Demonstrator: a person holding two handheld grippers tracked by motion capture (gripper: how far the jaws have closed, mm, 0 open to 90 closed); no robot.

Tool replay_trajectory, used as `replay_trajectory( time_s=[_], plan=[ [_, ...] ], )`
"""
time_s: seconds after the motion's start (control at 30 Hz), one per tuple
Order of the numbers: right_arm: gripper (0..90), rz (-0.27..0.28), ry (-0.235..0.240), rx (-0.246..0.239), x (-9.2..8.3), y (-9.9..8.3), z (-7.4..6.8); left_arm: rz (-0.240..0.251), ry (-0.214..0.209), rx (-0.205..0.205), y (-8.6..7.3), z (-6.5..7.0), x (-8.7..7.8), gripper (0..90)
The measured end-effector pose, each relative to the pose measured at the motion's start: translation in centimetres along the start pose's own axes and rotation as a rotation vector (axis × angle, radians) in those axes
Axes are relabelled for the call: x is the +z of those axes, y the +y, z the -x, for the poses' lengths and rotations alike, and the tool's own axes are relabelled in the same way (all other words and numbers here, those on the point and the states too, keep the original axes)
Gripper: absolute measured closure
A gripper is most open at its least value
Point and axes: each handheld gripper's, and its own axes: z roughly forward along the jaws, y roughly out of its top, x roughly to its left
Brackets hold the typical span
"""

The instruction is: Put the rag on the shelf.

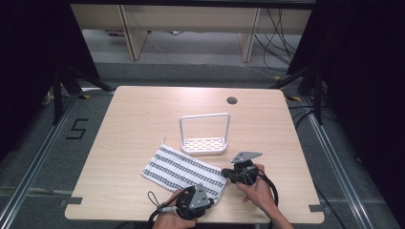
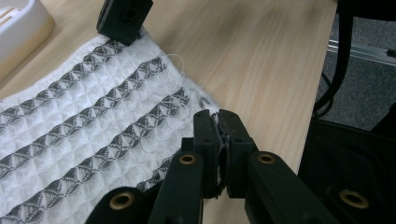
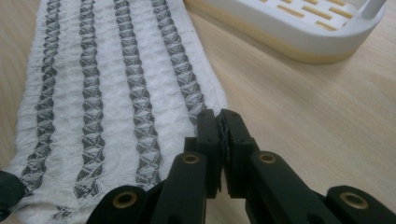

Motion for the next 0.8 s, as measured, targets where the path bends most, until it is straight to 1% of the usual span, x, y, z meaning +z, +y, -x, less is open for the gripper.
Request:
replay_trajectory(
  time_s=[0.03,0.07,0.1,0.13,0.17,0.2,0.27,0.3,0.33,0.37,0.4,0.43,0.47,0.5,0.53,0.57,0.6,0.63,0.67,0.7,0.73,0.77,0.8],
  plan=[
    [88.0,0.000,0.000,0.000,0.0,0.0,0.0,0.000,0.000,0.000,0.0,0.0,0.0,86.3],
    [88.1,-0.012,0.000,-0.007,-0.2,0.1,0.0,-0.009,0.001,0.010,0.1,-0.2,-0.2,86.3],
    [88.2,-0.004,0.002,-0.006,-0.3,0.2,-0.1,0.000,-0.001,-0.004,0.1,-0.2,-0.4,86.4],
    [88.2,-0.004,0.002,-0.006,-0.3,0.2,-0.1,0.011,0.001,-0.008,0.1,-0.2,-0.5,86.4],
    [88.4,0.024,0.006,0.007,-0.4,0.2,-0.3,0.009,-0.001,-0.001,0.2,-0.5,-0.9,86.5],
    [88.4,0.008,0.008,-0.004,-0.7,0.3,-0.2,0.009,-0.001,-0.001,0.2,-0.5,-0.9,86.5],
    [88.4,0.026,0.012,-0.001,-1.0,0.5,-0.4,0.029,0.003,-0.026,0.3,-0.7,-1.5,86.5],
    [88.4,0.033,0.013,-0.004,-1.0,0.6,-0.5,0.020,-0.004,-0.023,0.5,-0.9,-1.9,86.5],
    [88.4,0.036,0.019,-0.008,-1.2,0.7,-0.6,0.035,0.008,-0.034,0.5,-0.9,-2.0,86.5],
    [88.5,0.048,0.022,-0.013,-1.4,0.8,-0.6,0.040,0.002,-0.036,0.6,-1.0,-2.3,86.5],
    [88.4,0.061,0.031,-0.015,-1.8,1.1,-0.8,0.040,0.002,-0.036,0.6,-1.0,-2.3,86.5],
    [88.4,0.070,0.031,-0.018,-2.1,1.4,-0.9,0.043,0.007,-0.027,1.0,-1.1,-3.0,86.5],
    [88.5,0.083,0.033,-0.019,-2.4,1.6,-1.0,0.043,0.007,-0.027,1.0,-1.1,-3.0,86.5],
    [88.5,0.102,0.040,-0.021,-2.8,2.0,-1.1,0.078,0.006,-0.036,1.6,-1.0,-4.0,86.5],
    [88.5,0.102,0.040,-0.021,-2.8,2.0,-1.1,0.078,0.006,-0.036,1.6,-1.0,-4.0,86.5],
    [88.5,0.131,0.050,-0.034,-3.4,2.5,-1.4,0.093,0.014,-0.018,2.2,-1.1,-5.1,86.5],
    [88.5,0.136,0.047,-0.041,-3.7,2.8,-1.6,0.087,0.018,-0.003,2.4,-1.3,-5.6,86.5],
    [88.5,0.136,0.047,-0.041,-3.7,2.8,-1.6,0.087,0.018,-0.003,2.4,-1.3,-5.6,86.5],
    [88.6,0.142,0.054,-0.030,-3.8,3.0,-1.9,0.098,0.025,-0.007,2.6,-1.5,-6.2,86.5],
    [88.5,0.160,0.055,-0.045,-4.1,3.4,-2.1,0.123,0.032,-0.039,2.8,-1.6,-6.8,86.5],
    [88.5,0.160,0.055,-0.045,-4.1,3.4,-2.1,0.123,0.032,-0.039,2.8,-1.6,-6.8,86.5],
    [88.6,0.170,0.057,-0.059,-4.3,3.8,-2.2,0.136,0.040,-0.040,2.8,-1.8,-7.2,86.5],
    [88.6,0.167,0.073,-0.050,-4.4,4.0,-2.3,0.148,0.044,-0.052,2.9,-2.0,-7.5,86.5]
  ],
)
